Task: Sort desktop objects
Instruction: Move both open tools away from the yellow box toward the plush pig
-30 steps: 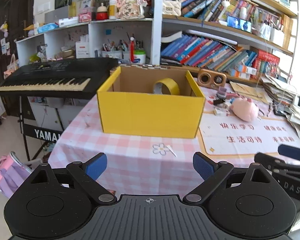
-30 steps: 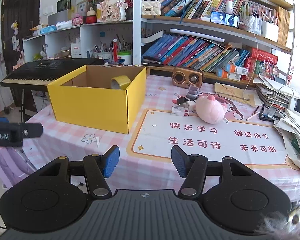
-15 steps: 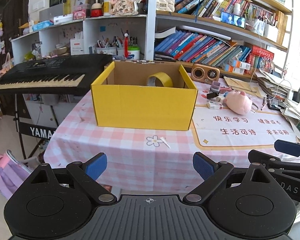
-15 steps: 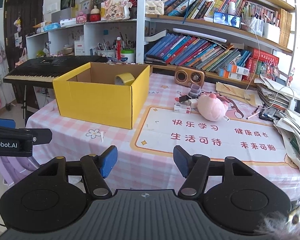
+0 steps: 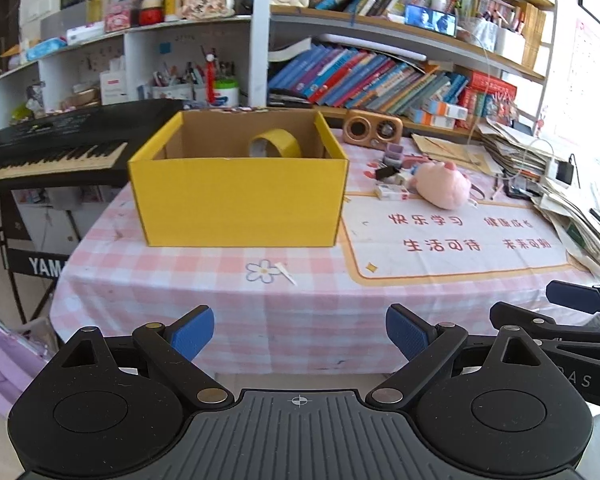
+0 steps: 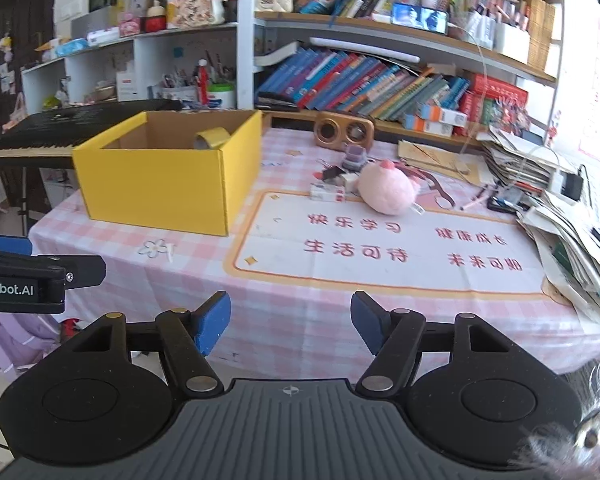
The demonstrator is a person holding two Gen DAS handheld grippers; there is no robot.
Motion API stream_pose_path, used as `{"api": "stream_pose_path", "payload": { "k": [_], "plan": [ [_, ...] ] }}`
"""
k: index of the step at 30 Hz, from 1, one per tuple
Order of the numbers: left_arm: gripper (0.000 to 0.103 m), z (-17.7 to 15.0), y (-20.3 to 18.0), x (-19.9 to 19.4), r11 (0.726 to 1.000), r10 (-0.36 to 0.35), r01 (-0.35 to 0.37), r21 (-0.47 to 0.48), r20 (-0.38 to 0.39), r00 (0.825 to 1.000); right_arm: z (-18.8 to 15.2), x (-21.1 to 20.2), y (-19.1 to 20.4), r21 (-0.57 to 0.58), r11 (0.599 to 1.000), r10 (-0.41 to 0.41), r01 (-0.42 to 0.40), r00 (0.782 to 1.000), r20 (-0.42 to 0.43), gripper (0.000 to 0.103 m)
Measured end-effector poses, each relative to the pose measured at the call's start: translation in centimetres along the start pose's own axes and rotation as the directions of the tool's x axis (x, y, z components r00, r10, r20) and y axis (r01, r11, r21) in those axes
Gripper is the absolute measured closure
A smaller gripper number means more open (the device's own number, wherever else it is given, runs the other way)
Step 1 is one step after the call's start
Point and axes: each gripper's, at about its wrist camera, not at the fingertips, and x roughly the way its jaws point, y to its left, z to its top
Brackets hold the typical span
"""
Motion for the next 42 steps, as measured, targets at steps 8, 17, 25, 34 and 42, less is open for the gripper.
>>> {"api": "stream_pose_path", "payload": {
  "k": [8, 17, 25, 34, 42],
  "plan": [
    [0.008, 0.4, -1.0, 1.0, 1.000, -0.024, 0.025, 0.013, -0.013, 1.000, -0.2, 0.4, -1.4, 0.021, 0.999, -0.030, 0.030, 0.999, -0.018, 0.037],
    [0.008, 1.3, -3.5, 2.6, 0.997, -0.066, 0.067, 0.047, -0.031, 0.997, -0.2, 1.0, -4.1, 0.058, 0.995, -0.074, 0.077, 0.996, -0.040, 0.036],
    [0.008, 2.3, -5.5, 4.3, 0.995, -0.083, 0.086, 0.055, -0.049, 0.995, 0.3, 2.0, -6.6, 0.070, 0.993, -0.089, 0.093, 0.994, -0.056, 0.036],
    [0.008, 3.5, -8.0, 6.3, 0.993, -0.096, 0.101, 0.064, -0.068, 0.993, 1.1, 3.4, -9.6, 0.078, 0.992, -0.093, 0.098, 0.993, -0.075, 0.036],
    [0.008, 4.4, -10.0, 8.3, 0.993, -0.096, 0.102, 0.063, -0.087, 0.992, 1.9, 5.2, -11.9, 0.075, 0.993, -0.086, 0.094, 0.992, -0.096, 0.036]
  ]
}}
